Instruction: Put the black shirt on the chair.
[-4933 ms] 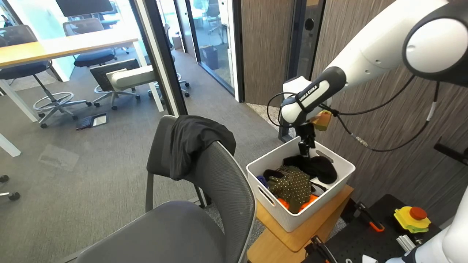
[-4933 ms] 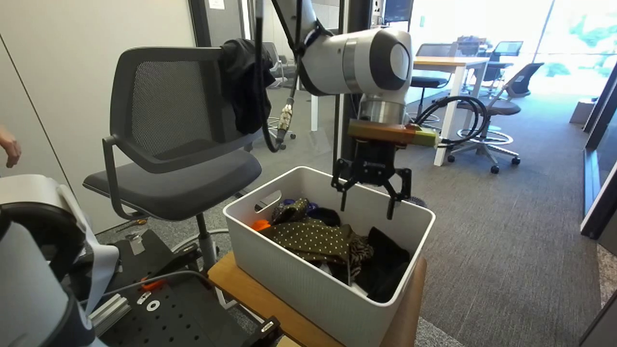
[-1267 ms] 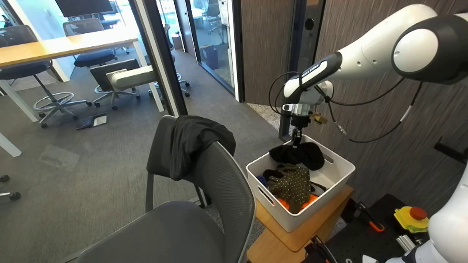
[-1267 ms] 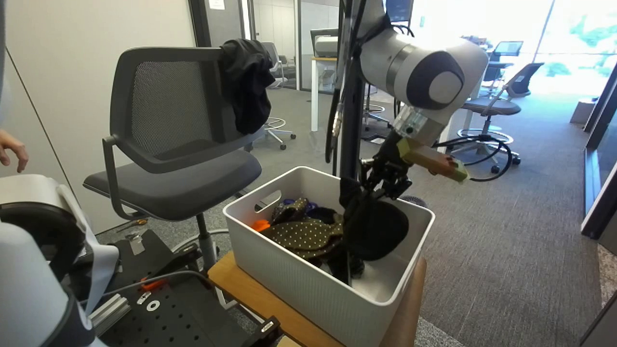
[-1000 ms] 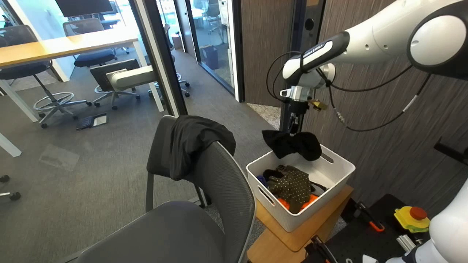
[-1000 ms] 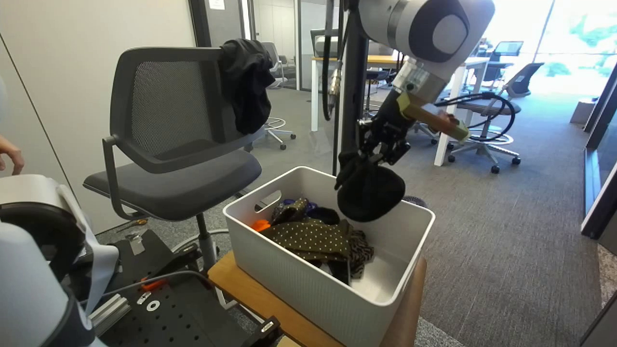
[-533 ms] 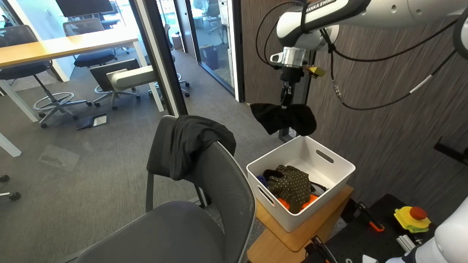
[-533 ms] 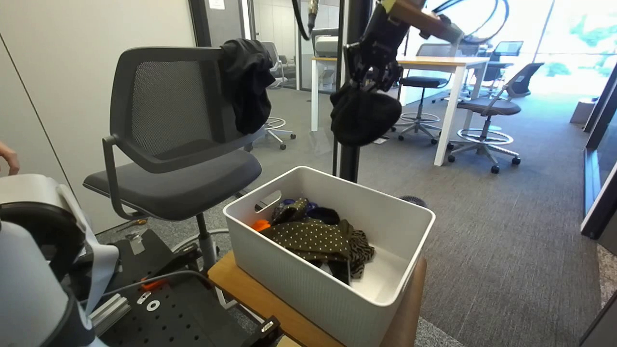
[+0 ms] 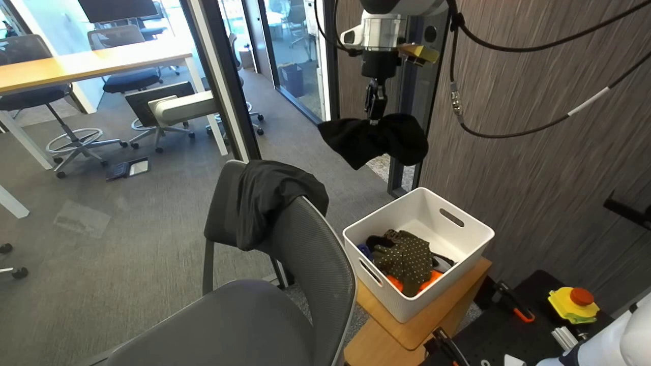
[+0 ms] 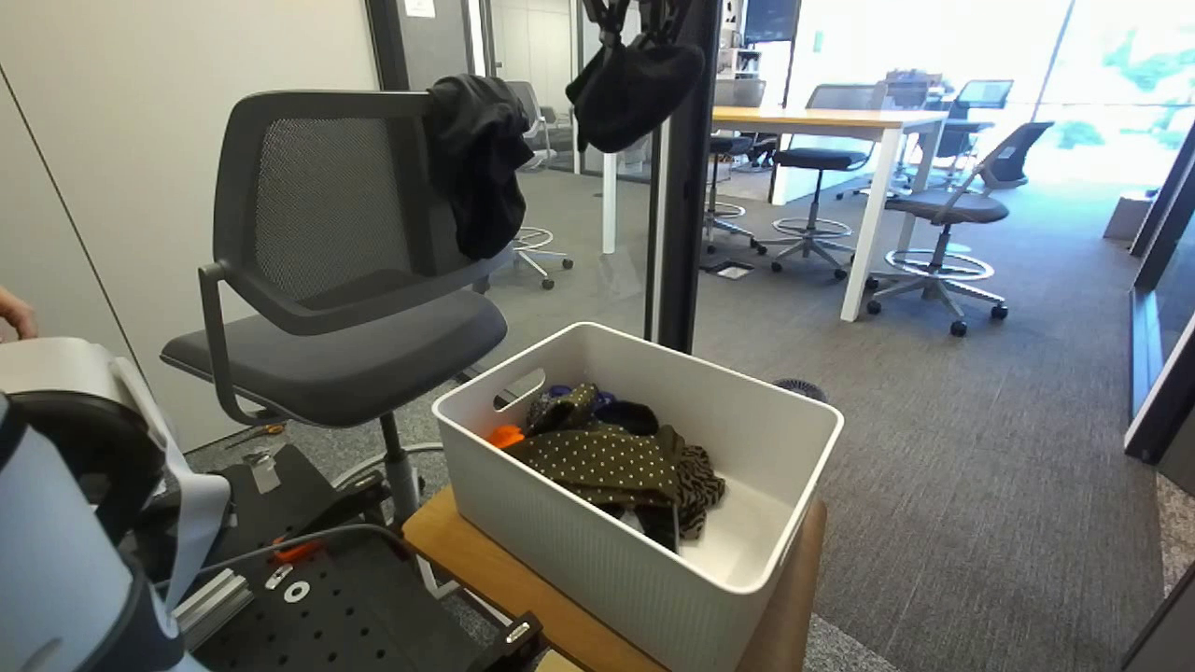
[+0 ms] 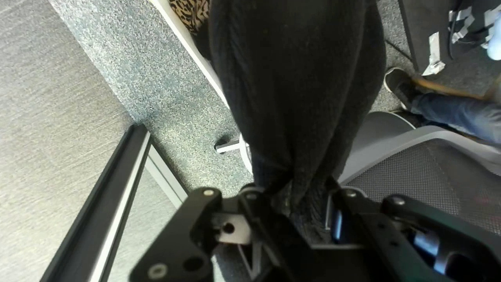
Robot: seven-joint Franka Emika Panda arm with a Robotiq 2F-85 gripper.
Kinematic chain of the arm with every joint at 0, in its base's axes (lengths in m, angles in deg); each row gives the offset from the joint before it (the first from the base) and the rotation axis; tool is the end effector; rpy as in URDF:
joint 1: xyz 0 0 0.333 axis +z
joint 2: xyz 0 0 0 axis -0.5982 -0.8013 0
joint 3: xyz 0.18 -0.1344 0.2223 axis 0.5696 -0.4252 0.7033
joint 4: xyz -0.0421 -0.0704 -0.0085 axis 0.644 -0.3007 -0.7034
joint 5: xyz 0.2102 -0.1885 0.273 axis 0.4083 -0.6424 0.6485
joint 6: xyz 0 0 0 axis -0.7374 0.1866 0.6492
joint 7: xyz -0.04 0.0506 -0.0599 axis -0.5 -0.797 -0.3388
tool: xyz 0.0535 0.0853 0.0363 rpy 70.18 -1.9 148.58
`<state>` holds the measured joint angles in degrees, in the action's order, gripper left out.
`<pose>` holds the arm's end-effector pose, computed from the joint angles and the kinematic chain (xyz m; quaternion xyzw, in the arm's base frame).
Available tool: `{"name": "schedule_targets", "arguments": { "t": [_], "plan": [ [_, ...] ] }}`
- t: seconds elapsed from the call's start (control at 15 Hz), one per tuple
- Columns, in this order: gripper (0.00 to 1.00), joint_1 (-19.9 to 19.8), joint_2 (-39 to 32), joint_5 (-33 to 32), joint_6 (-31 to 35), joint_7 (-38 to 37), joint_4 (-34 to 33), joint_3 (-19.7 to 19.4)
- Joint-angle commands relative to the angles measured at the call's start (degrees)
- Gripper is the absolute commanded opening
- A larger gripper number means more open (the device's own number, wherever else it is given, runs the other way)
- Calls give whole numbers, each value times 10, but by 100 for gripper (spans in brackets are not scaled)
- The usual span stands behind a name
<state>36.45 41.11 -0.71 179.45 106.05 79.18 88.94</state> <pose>0.5708 0.0818 0.5495 -0.8466 -0.5251 0.0042 0.0866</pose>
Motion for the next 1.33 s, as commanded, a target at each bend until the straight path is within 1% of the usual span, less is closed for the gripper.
{"name": "schedule_targets", "arguments": {
  "t": [0.0, 0.13, 0.4, 0.67, 1.0, 1.27],
  "plan": [
    [8, 33, 12, -12, -38, -7, -21, 4],
    [7, 51, 16, -14, -52, -5, -22, 13],
    [7, 92, 22, -22, -80, -25, -28, 39],
    [7, 127, 37, -32, -89, -49, -25, 65],
    [7, 153, 72, -37, -83, -74, -18, 84],
    [7, 165, 94, -37, -88, -88, -25, 91]
  ]
}}
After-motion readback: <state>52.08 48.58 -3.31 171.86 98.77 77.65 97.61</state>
